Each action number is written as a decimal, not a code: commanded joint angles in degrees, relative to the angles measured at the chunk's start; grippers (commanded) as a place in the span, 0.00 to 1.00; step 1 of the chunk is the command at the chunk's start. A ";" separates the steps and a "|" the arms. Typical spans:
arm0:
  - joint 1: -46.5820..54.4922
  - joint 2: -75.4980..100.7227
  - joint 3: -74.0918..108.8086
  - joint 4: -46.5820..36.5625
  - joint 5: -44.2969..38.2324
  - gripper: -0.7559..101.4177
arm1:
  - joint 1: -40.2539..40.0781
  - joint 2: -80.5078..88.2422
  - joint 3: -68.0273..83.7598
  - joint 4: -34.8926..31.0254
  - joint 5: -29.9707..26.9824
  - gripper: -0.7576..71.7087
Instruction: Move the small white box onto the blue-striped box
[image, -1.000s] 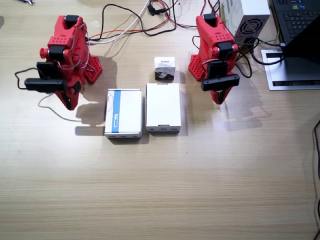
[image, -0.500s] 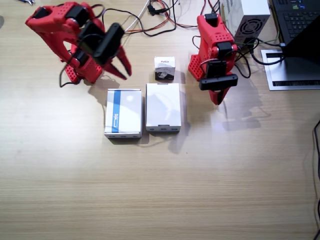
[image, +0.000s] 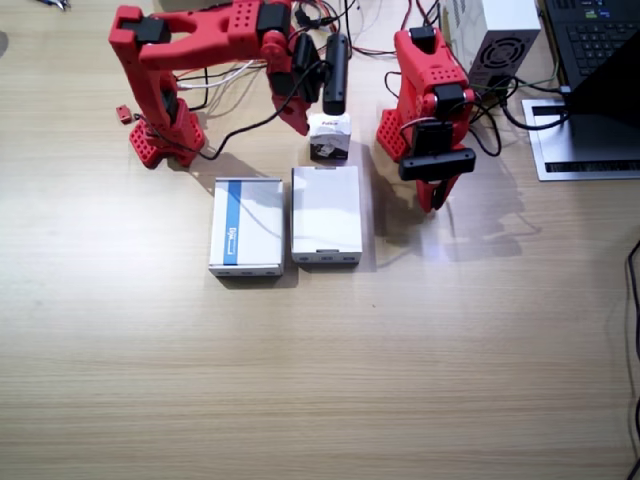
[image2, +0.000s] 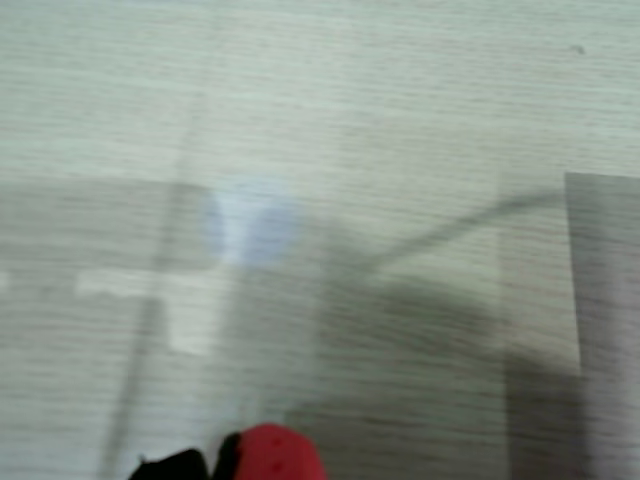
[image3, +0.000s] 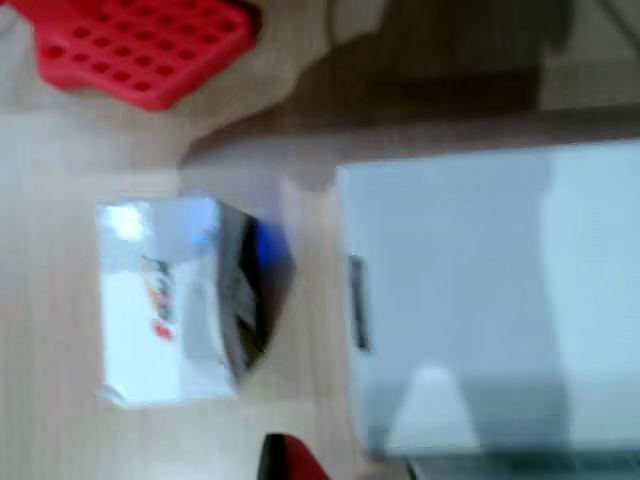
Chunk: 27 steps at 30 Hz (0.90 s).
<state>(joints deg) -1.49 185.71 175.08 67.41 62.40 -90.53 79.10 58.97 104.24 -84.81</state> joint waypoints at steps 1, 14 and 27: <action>2.11 1.23 -0.88 -0.44 1.23 0.10 | -1.85 -5.01 -7.29 2.29 -3.25 0.77; 2.20 2.02 -0.88 0.00 -0.35 0.11 | 2.72 -31.99 -28.39 2.37 -5.27 0.77; 2.20 2.02 -0.88 -0.09 -0.79 0.11 | -1.32 -32.70 -19.42 0.35 4.75 0.40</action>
<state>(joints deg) -1.49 185.89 175.08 67.59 62.31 -89.56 44.82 37.97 104.33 -82.00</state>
